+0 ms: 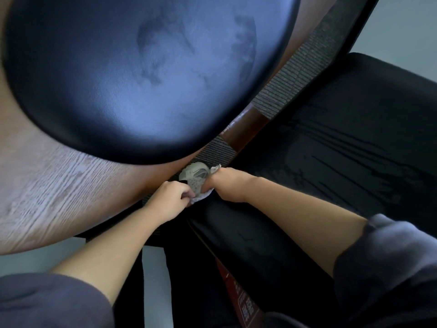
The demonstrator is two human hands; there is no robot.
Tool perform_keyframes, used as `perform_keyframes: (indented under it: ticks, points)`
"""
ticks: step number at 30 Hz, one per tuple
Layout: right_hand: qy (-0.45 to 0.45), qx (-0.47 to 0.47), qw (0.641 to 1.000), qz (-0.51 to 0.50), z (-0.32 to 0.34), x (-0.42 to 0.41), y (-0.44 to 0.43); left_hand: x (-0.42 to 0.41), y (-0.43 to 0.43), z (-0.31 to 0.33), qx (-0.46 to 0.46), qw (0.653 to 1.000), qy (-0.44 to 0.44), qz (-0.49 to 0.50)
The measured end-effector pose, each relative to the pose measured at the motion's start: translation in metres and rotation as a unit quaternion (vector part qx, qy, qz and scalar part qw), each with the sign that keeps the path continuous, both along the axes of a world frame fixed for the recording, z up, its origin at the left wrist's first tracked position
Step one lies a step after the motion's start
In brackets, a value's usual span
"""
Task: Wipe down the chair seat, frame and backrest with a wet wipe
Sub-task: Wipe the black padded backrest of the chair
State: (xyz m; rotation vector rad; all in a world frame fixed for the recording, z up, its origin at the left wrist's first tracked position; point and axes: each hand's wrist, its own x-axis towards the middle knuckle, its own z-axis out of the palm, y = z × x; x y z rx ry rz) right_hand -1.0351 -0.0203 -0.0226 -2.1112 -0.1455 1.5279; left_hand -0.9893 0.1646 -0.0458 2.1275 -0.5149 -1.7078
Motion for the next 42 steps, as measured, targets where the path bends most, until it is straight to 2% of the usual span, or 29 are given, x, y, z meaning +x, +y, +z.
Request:
perform_keyframes:
  ticks: [3, 7, 10, 13, 17, 19, 23, 27, 31, 35, 39, 42]
  points:
    - [-0.011, -0.028, 0.999, 0.02, -0.001, 0.003, -0.018, -0.009, -0.011, 0.001, -0.017, 0.998, 0.028, 0.05]
    - [-0.02, -0.05, 0.998, 0.044, -0.012, 0.007, -0.029, -0.012, -0.023, -0.009, -0.008, 0.998, 0.041, 0.056]
    - [-0.025, -0.018, 0.996, 0.083, -0.011, 0.017, -0.011, 0.001, -0.012, -0.014, 0.044, 0.998, 0.044, 0.004]
    - [-0.026, 0.024, 0.993, 0.109, -0.006, 0.018, 0.002, 0.0, 0.0, -0.009, 0.058, 0.994, 0.083, -0.038]
    - [-0.021, -0.074, 0.996, 0.047, -0.015, 0.015, -0.043, -0.009, 0.002, -0.007, 0.057, 0.988, 0.138, 0.048]
    - [-0.024, -0.104, 0.994, 0.0, -0.009, 0.002, -0.048, -0.006, 0.0, -0.009, 0.06, 0.985, 0.151, 0.059]
    - [-0.012, 0.0, 1.0, -0.027, 0.011, -0.026, -0.012, 0.003, -0.001, -0.009, 0.048, 0.989, 0.137, 0.009]
    - [-0.001, -0.072, 0.997, -0.035, 0.002, -0.017, -0.03, 0.004, -0.003, -0.004, 0.043, 0.985, 0.167, -0.014]
    - [-0.008, 0.04, 0.997, -0.072, 0.021, -0.043, -0.017, 0.005, -0.006, 0.003, 0.034, 0.988, 0.121, -0.091]
    - [-0.065, 0.015, 0.991, -0.119, 0.029, -0.043, -0.027, -0.002, -0.002, 0.003, 0.045, 0.984, 0.141, -0.098]
    - [-0.091, 0.096, 0.98, -0.146, 0.073, -0.078, -0.025, -0.002, -0.005, 0.017, 0.026, 0.983, 0.122, -0.134]
    - [-0.104, 0.096, 0.974, -0.176, 0.12, -0.108, -0.048, -0.004, -0.011, 0.031, 0.006, 0.982, 0.129, -0.139]
